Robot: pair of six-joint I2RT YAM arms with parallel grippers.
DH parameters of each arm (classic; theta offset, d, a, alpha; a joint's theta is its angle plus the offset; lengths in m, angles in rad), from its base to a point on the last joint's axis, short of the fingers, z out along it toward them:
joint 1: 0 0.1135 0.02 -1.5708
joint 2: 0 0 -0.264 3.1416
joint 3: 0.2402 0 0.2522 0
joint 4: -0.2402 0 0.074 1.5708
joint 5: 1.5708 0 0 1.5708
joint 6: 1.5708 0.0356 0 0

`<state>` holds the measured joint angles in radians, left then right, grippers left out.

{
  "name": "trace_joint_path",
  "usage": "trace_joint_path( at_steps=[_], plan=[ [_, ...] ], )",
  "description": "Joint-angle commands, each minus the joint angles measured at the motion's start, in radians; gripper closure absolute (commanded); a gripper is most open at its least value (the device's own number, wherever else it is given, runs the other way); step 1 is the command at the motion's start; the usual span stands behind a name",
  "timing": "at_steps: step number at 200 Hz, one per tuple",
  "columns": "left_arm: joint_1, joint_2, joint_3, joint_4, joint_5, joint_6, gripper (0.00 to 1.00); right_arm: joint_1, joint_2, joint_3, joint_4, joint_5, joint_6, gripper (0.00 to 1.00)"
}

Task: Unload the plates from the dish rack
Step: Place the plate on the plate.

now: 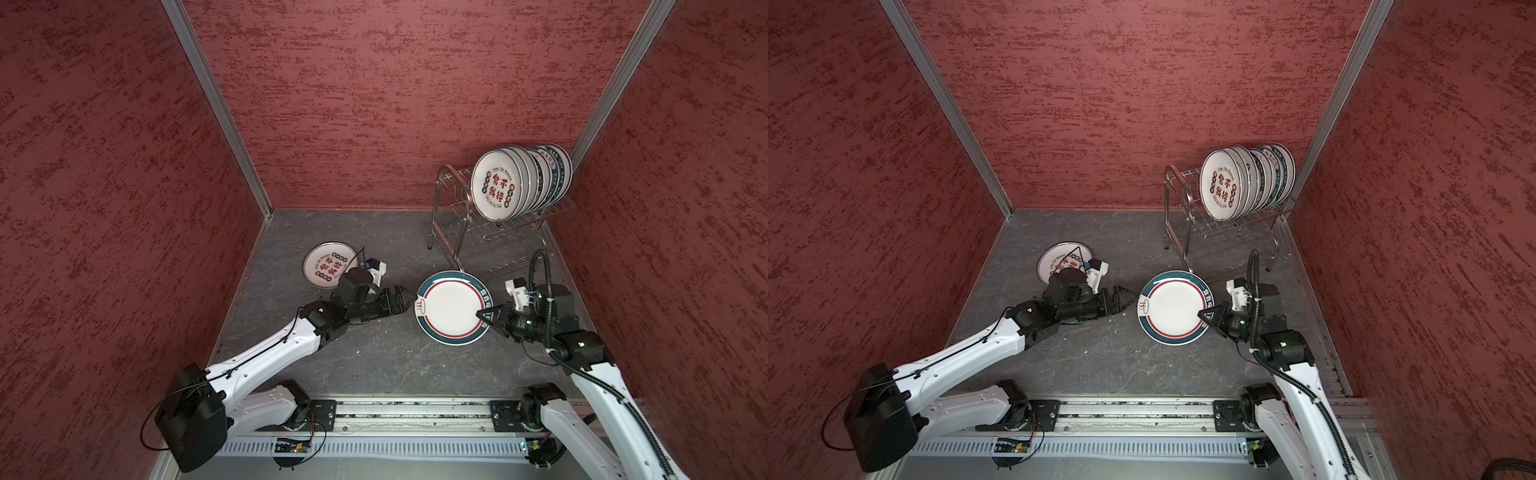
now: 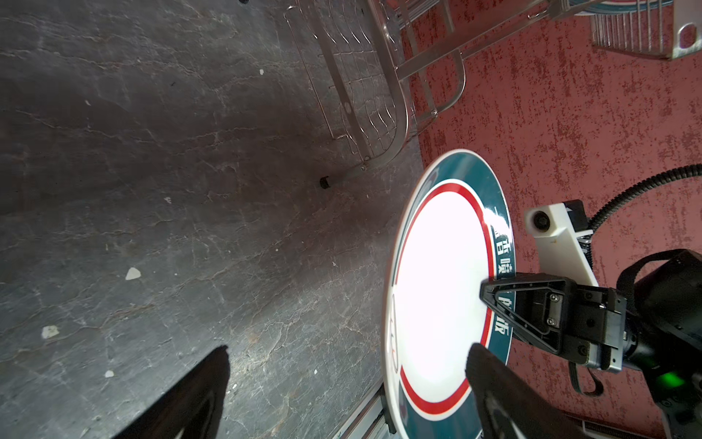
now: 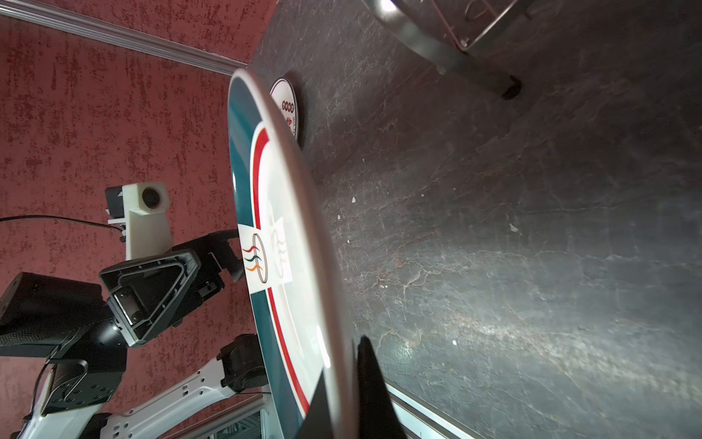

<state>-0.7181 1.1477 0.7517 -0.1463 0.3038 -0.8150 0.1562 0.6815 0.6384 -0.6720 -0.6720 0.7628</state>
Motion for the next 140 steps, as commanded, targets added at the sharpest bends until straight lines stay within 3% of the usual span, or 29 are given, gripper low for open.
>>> trace_joint_path(
  at_steps=[1,79,140],
  plan=[
    [-0.003,0.029,-0.007,0.088,0.039,-0.015,0.05,0.004,-0.014,-0.008,0.172,-0.072,0.073,1.0],
    [-0.004,0.121,-0.015,0.219,0.131,-0.047,0.29,0.005,0.023,-0.08,0.298,-0.093,0.118,1.0],
    [0.002,0.195,0.006,0.243,0.201,-0.057,0.57,0.007,0.07,-0.109,0.379,-0.095,0.135,1.0]
  ],
)
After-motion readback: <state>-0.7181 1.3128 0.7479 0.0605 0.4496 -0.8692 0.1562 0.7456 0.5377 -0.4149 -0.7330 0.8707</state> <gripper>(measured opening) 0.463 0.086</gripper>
